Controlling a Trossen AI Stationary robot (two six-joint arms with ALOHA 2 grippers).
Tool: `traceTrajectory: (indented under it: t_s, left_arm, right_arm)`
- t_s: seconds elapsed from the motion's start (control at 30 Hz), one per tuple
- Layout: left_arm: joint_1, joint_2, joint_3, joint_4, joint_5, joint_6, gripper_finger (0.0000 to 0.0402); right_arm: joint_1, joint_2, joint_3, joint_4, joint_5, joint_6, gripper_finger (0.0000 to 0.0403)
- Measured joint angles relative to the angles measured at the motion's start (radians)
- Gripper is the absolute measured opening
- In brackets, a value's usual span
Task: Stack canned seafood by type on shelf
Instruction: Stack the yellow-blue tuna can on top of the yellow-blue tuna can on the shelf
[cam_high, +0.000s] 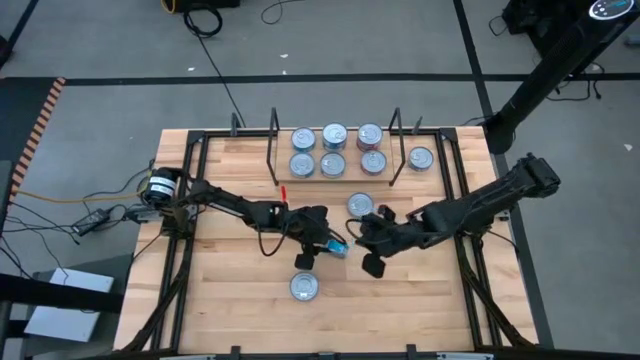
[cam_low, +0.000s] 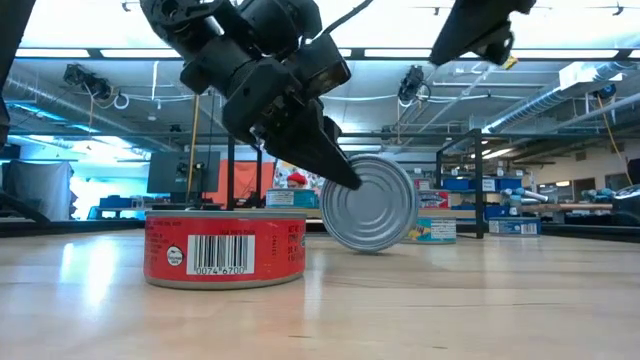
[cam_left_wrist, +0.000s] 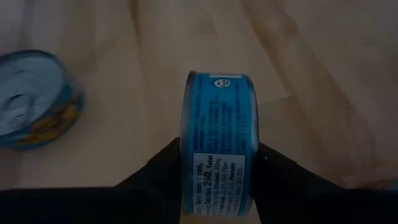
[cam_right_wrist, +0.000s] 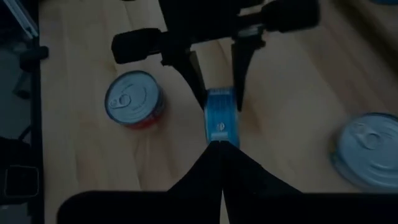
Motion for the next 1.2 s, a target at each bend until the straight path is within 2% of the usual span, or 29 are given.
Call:
traceTrajectory:
  t_s: [0.1,0.23,0.53,0.7,0.8,0.9,1.2]
  left_arm:
    - [0.000,-0.024,0.046,-0.098,-0.070,0.007,0.0147]
    - [0.001,-0.056,0.141,-0.233,-0.219,0.033,0.0147]
    - [0.047,-0.078,0.443,-0.656,-0.573,0.012,0.0147]
    - [0.093,-0.079,0.606,-0.836,-0.757,0.019,0.0147]
    - [0.136,-0.078,0.664,-0.920,-0.819,0.021,0.0147]
    - [0.186,-0.078,0.686,-0.934,-0.839,0.021,0.0147]
    - [0.337,-0.074,0.629,-0.954,-0.864,0.029,0.0147]
  right_arm:
    - [0.004,-0.051,0.000,-0.052,0.018,0.000,0.0013]
    - [0.001,-0.125,0.000,-0.119,0.025,-0.016,0.0014]
    - [-0.045,-0.259,0.000,-0.204,0.031,-0.135,0.0012]
    - [-0.074,-0.307,0.000,-0.212,0.031,-0.191,0.0011]
    - [-0.088,-0.326,0.000,-0.215,0.034,-0.201,0.0011]
    - [-0.094,-0.333,0.000,-0.215,0.041,-0.202,0.0012]
    - [-0.095,-0.324,0.000,-0.217,0.069,-0.186,0.0012]
